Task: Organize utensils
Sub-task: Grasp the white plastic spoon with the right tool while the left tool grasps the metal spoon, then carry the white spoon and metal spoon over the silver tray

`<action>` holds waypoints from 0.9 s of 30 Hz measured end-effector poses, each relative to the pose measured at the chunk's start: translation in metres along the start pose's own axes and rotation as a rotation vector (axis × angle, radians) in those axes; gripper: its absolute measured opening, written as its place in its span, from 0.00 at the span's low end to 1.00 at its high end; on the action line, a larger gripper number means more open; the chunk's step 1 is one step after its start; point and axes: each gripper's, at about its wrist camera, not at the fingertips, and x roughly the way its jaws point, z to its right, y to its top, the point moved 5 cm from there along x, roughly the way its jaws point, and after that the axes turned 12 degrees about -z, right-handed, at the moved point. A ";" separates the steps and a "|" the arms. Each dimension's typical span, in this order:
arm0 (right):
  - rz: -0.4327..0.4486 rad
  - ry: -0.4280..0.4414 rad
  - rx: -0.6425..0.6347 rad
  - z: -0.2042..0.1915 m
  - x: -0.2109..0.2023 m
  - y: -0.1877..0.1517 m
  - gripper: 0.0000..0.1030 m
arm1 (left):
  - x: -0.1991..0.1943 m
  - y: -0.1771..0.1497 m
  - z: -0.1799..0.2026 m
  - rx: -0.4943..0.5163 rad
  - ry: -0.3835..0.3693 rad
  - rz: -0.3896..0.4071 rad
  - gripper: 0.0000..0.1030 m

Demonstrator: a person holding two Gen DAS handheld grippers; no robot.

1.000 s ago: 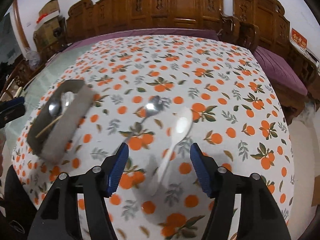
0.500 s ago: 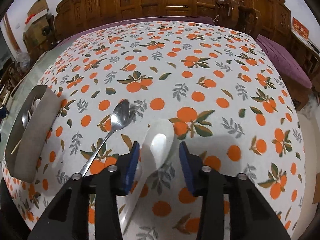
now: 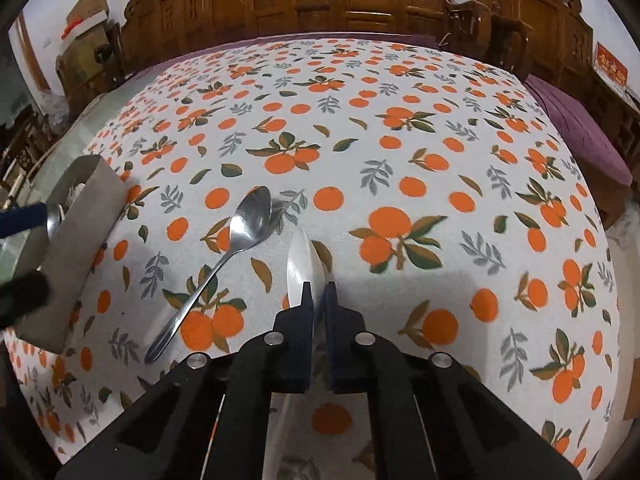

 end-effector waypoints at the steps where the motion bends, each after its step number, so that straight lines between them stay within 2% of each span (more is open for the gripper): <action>1: 0.009 0.012 0.009 0.003 -0.005 -0.002 0.06 | 0.003 0.001 0.003 0.006 -0.003 -0.001 0.92; 4: 0.024 0.023 0.027 0.010 -0.015 -0.008 0.06 | 0.017 0.006 0.014 0.023 0.007 -0.017 0.91; 7: 0.034 0.025 0.056 0.021 -0.024 -0.012 0.06 | 0.031 0.010 0.022 0.025 -0.015 -0.032 0.74; 9: 0.043 0.022 0.074 0.028 -0.029 -0.014 0.06 | 0.041 0.013 0.027 0.018 -0.033 -0.050 0.69; 11: 0.052 0.025 0.086 0.033 -0.032 -0.015 0.06 | 0.053 0.015 0.032 0.022 -0.033 -0.070 0.54; 14: 0.062 0.032 0.091 0.034 -0.036 -0.017 0.06 | 0.068 0.017 0.041 0.044 -0.031 -0.109 0.41; 16: 0.069 0.035 0.094 0.035 -0.036 -0.017 0.06 | 0.073 0.019 0.046 0.054 -0.025 -0.120 0.35; 18: 0.077 0.043 0.096 0.034 -0.038 -0.016 0.06 | 0.078 0.022 0.049 0.066 -0.005 -0.136 0.35; 20: 0.083 0.050 0.094 0.032 -0.039 -0.016 0.06 | 0.082 0.023 0.049 0.069 0.009 -0.153 0.26; 25: 0.092 0.062 0.086 0.029 -0.042 -0.016 0.06 | 0.085 0.025 0.050 0.078 0.046 -0.186 0.23; 27: 0.094 0.066 0.085 0.028 -0.042 -0.016 0.06 | 0.085 0.025 0.052 0.087 0.043 -0.204 0.10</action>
